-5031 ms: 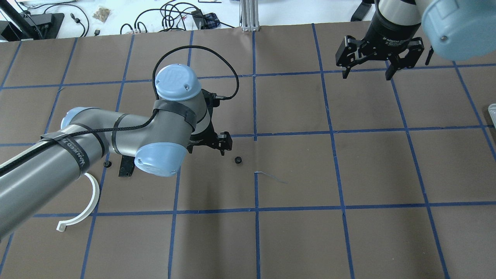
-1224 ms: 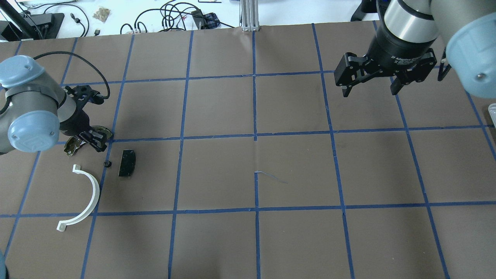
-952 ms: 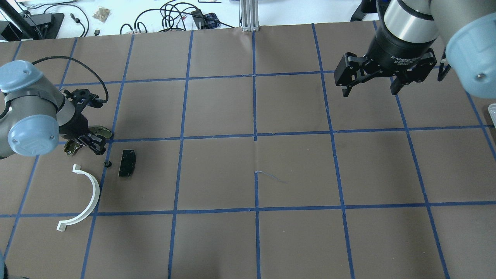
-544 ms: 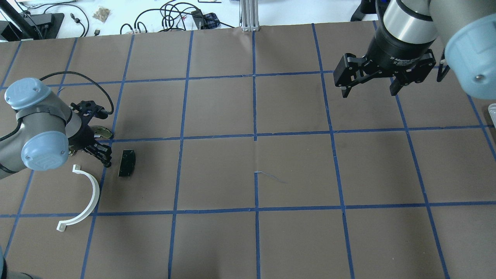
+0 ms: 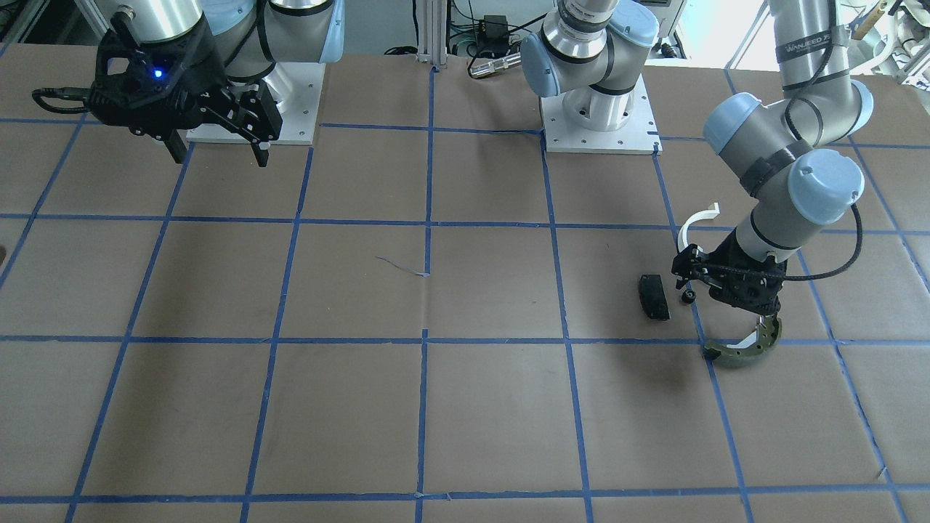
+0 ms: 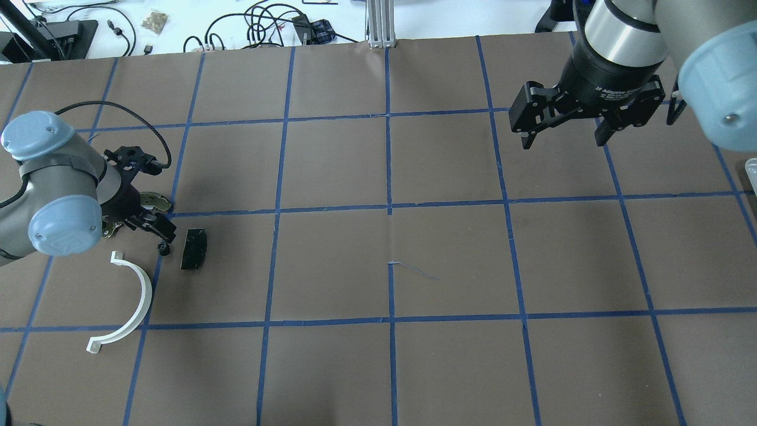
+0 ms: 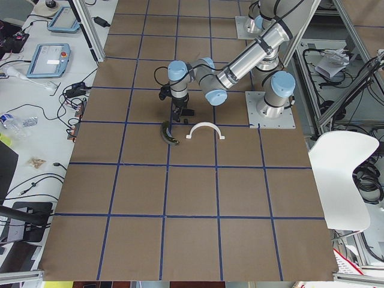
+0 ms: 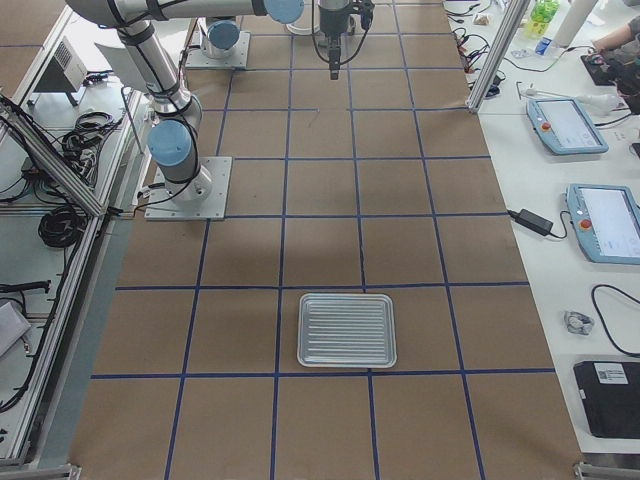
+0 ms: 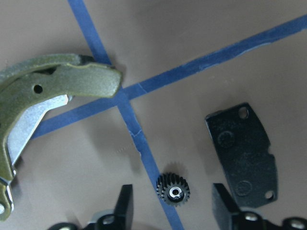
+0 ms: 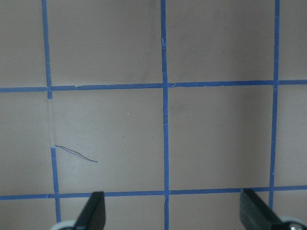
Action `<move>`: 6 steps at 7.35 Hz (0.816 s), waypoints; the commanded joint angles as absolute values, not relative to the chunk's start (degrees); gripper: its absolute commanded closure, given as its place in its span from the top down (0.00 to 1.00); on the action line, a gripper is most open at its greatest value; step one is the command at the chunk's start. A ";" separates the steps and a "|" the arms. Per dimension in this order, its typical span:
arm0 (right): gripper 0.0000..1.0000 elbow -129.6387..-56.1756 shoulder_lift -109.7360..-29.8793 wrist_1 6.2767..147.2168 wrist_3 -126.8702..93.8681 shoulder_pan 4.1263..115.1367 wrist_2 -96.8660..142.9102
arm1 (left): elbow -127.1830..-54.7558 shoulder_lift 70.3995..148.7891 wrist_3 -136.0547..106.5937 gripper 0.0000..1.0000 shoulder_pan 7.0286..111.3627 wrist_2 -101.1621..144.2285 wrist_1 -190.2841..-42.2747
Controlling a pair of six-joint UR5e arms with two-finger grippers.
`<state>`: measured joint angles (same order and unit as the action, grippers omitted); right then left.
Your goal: Place bearing gear from tray to pile
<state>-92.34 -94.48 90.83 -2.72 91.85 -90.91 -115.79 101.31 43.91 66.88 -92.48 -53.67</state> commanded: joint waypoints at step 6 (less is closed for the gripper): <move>1.00 -92.29 -94.31 90.79 -2.11 91.67 -90.36 | -79.90 96.78 2.57 1.00 92.44 -90.71 -95.62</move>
<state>-92.32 -94.40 90.81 -2.46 91.76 -90.67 -82.41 97.65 6.54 88.95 -91.00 -93.48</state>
